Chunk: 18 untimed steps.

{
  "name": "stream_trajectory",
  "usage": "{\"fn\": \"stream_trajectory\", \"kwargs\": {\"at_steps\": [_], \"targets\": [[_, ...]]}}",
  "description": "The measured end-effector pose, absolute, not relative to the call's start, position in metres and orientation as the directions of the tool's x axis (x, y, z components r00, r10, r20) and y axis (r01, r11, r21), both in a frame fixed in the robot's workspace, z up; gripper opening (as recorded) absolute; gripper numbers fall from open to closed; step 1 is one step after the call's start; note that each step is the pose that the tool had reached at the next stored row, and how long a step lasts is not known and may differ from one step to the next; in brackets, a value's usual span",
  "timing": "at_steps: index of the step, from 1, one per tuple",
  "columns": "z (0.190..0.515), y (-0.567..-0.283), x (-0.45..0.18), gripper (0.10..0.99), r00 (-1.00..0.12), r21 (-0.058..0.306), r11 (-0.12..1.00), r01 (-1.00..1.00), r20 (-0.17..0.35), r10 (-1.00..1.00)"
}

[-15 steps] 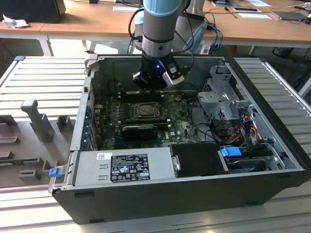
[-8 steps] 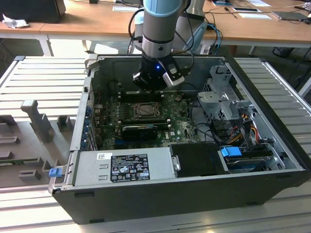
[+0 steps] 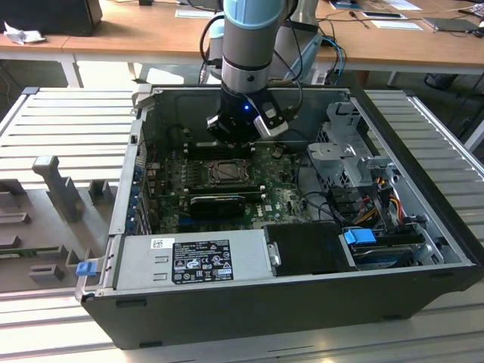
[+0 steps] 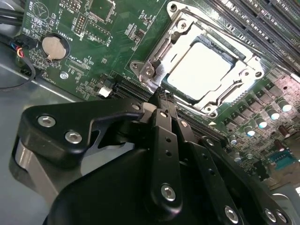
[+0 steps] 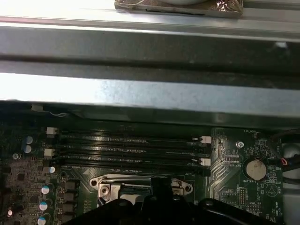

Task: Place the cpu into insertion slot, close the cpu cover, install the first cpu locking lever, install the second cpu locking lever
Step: 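Install the second cpu locking lever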

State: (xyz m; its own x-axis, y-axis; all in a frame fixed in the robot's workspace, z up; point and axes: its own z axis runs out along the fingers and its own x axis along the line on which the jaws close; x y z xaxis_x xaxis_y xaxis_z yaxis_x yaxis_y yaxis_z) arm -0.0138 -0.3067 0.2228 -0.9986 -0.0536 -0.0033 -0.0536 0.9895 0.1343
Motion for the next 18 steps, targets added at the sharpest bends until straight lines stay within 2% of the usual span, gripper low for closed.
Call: {"fn": "stream_trajectory", "kwargs": {"at_steps": [2,5,8,12,18], "targets": [[0.224,-0.307,-0.014,0.106,-0.999,0.134,0.990,-0.054,-0.003,-0.054],[0.248,-0.307,-0.014,0.106,-0.999,0.134,0.989,-0.054,-0.003,-0.054],[0.258,-0.307,-0.014,0.106,-0.999,0.134,0.990,-0.054,-0.002,-0.054],[0.258,-0.311,-0.014,0.106,-0.999,0.134,0.989,-0.053,-0.002,-0.054],[0.256,-0.335,-0.014,0.106,-0.999,0.134,0.990,-0.053,0.000,-0.054]]}}
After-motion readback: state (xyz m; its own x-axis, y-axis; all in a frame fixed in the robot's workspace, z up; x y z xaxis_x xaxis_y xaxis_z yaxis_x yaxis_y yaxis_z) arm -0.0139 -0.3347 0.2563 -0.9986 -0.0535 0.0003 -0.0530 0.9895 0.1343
